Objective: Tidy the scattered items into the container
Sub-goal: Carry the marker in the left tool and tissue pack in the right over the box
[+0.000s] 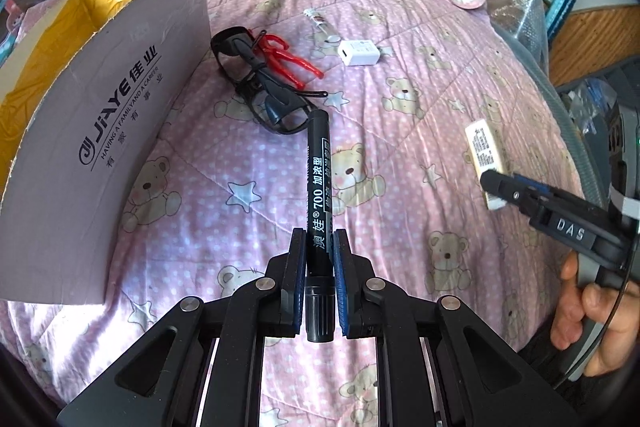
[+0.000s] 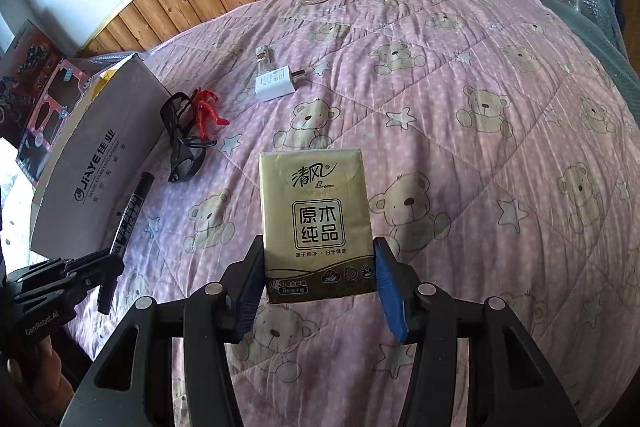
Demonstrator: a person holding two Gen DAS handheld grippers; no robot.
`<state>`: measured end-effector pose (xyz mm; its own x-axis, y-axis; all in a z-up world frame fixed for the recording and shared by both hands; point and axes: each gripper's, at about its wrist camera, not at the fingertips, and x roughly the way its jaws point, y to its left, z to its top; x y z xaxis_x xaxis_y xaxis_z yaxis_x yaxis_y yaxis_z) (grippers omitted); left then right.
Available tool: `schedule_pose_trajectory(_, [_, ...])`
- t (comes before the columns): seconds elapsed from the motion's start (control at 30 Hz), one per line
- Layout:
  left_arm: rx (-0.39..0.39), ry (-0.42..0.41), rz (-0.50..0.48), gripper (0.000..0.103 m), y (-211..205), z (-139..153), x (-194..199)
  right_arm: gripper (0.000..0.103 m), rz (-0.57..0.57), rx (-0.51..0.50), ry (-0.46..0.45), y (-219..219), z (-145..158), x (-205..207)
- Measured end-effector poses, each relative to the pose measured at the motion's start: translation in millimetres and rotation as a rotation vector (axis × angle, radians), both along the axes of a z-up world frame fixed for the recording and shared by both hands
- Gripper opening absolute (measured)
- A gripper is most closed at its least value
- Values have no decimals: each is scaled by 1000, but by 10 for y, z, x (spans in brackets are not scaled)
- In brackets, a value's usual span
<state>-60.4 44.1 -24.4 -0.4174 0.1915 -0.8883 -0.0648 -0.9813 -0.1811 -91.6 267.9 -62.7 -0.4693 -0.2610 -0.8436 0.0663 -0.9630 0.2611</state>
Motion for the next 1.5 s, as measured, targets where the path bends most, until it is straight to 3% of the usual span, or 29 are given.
schedule_pose_trajectory(0.63, [68, 56, -14, 14, -138, 276, 273, 52, -54, -70, 2, -254, 122, 639])
schedule_pose_trajectory(1.5, [201, 160, 60, 14, -771, 713, 444, 52, 24, -31, 114, -1052, 855, 853])
